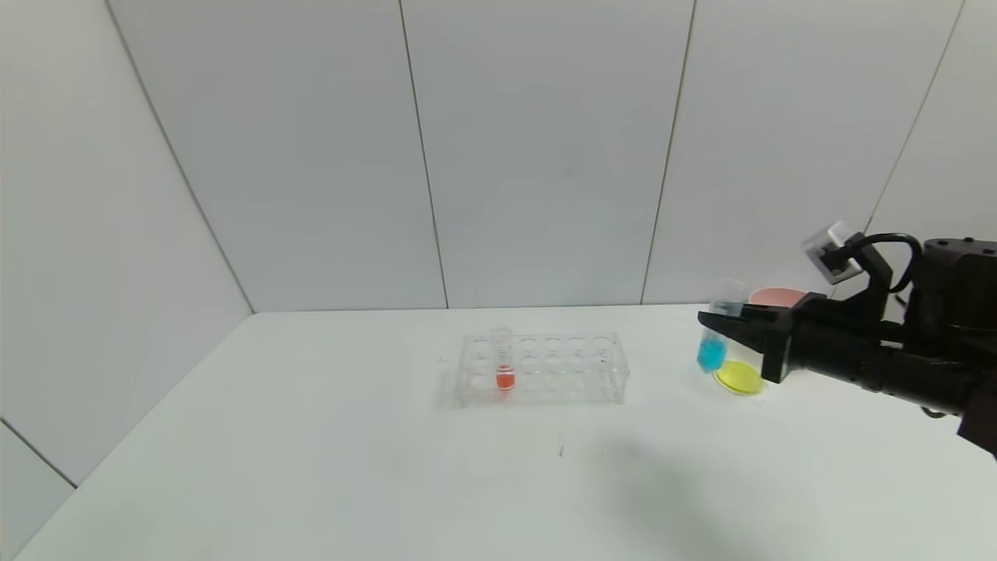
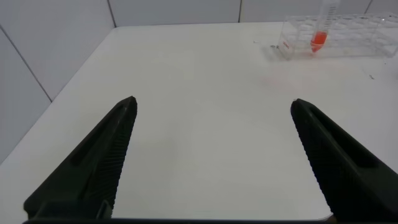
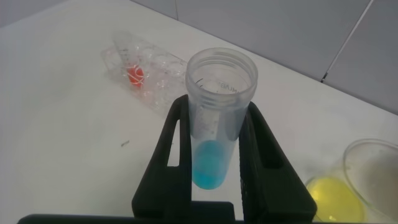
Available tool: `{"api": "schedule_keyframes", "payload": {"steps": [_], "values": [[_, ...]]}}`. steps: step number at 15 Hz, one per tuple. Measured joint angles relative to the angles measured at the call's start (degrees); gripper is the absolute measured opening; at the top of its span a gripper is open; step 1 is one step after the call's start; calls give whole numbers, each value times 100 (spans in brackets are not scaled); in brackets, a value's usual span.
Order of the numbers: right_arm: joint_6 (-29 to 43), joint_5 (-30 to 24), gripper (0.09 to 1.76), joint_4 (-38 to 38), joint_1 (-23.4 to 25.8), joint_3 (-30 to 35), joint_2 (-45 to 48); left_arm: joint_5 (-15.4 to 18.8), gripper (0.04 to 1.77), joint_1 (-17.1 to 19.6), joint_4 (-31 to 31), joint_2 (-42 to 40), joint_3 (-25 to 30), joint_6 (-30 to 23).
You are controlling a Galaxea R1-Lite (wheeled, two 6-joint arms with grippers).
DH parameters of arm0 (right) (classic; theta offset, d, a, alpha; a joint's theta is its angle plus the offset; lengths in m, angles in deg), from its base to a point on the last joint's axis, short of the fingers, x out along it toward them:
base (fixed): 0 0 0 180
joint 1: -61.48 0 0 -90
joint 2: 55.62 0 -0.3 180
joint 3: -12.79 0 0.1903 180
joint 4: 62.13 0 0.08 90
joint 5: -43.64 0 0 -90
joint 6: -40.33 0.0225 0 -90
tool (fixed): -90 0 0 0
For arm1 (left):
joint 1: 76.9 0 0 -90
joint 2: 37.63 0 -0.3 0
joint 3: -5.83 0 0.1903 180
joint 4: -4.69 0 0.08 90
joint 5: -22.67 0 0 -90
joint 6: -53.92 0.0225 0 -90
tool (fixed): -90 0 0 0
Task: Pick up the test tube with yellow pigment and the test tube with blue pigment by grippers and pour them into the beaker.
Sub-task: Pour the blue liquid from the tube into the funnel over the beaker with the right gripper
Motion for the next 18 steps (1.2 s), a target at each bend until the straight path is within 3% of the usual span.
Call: {"api": "schedule_keyframes", "payload": {"steps": [4,7,13,18], "values": [[-873,-1437,50,-1163,1371,-212,236,0,176,5,-2,0,0,0],[-2026,-1943,50,-2482,2165,-840,155,2,176,2,0,0,0,0],[-3914,-1908,50,-5054,2857,-2896,-595,0,176,5,0,0,0,0],[-4389,-1176,50,-6257,2822,-4707,-1514,0,176,5,0,0,0,0]]}}
